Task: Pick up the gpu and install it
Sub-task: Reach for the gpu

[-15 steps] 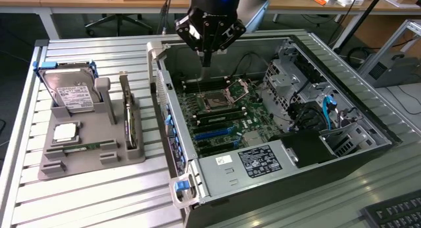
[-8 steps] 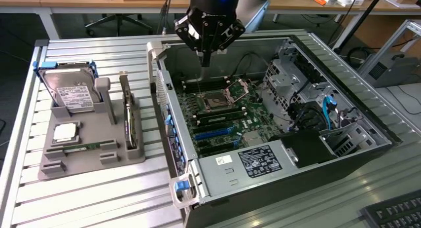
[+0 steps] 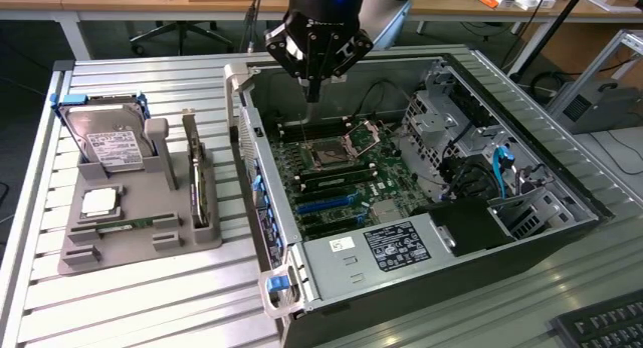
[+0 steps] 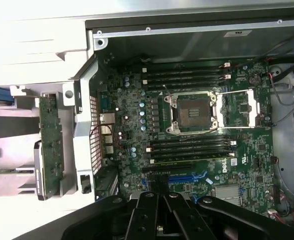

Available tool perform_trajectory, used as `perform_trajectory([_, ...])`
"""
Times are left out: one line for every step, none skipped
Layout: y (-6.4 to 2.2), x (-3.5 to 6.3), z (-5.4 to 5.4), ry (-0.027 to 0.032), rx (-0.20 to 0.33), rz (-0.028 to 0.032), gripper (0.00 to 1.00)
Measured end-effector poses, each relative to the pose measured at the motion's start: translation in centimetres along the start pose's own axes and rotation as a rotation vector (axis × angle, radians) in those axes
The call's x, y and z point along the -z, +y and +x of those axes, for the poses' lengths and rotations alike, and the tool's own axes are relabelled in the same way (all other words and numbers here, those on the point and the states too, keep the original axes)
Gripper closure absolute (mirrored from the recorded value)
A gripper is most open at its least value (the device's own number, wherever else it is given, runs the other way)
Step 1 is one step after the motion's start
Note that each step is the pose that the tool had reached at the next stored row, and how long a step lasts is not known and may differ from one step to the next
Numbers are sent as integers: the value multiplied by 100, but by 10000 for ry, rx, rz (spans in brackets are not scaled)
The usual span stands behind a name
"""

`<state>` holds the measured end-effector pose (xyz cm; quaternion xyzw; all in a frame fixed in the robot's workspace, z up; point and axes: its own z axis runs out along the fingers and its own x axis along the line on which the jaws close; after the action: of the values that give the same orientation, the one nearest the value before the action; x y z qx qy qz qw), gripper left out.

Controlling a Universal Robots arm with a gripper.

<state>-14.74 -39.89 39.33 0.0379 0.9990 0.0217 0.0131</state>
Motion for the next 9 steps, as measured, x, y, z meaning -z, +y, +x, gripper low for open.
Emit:
perform_trajectory([0, 0, 3, 0, 0, 0, 90])
perform_trajectory([0, 0, 5, 0, 0, 0, 90])
perform_trajectory([-1, 0, 7, 0, 1, 0, 90])
perform_trajectory([-1, 0, 10, 0, 0, 0, 90])
perform_trajectory([-1, 1, 13, 0, 0, 0, 90])
perform_trajectory([-1, 1, 14, 0, 0, 1, 90])
perform_trajectory([-1, 1, 16, 0, 0, 0, 90])
perform_trajectory([-1, 1, 19, 0, 1, 0, 90])
perform_trajectory([-1, 1, 20, 0, 0, 0, 90])
